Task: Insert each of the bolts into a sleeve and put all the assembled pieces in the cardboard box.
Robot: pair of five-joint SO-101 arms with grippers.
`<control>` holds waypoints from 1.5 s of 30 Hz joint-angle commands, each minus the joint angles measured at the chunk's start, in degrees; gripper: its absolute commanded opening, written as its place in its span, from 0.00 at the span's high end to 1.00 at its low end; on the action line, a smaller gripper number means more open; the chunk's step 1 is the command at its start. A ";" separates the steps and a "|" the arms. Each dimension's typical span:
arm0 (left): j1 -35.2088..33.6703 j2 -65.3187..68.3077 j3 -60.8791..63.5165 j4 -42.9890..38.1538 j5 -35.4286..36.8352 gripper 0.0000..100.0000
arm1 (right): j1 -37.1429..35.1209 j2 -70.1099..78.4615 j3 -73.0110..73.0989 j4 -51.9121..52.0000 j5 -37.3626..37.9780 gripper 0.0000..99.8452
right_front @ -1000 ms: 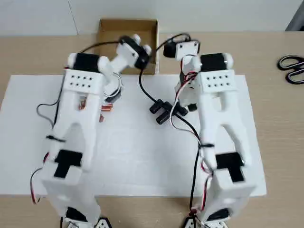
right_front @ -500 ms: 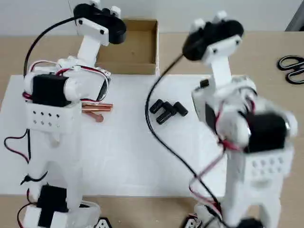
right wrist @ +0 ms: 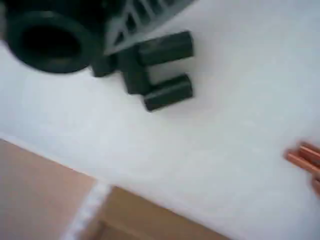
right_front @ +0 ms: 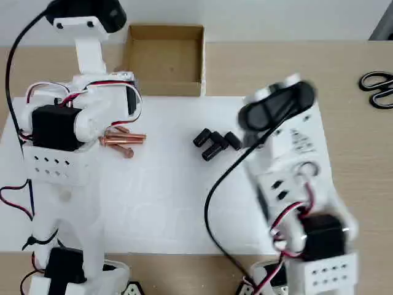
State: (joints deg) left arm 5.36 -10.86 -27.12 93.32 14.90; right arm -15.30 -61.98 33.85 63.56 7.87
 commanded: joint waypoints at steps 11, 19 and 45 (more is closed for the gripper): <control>7.47 -3.43 -4.62 -7.21 13.89 0.99 | -6.37 -16.04 30.86 -18.33 -5.10 1.00; 13.63 -16.00 -6.02 -5.54 9.23 0.99 | -7.25 -16.13 36.92 -21.14 -10.37 1.00; 18.73 -26.02 53.23 -40.88 12.66 0.99 | -19.74 -21.93 41.67 -25.36 -10.29 1.00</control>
State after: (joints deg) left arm 23.03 -34.68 26.68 53.05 27.12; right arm -34.20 -81.41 74.46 41.76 -2.15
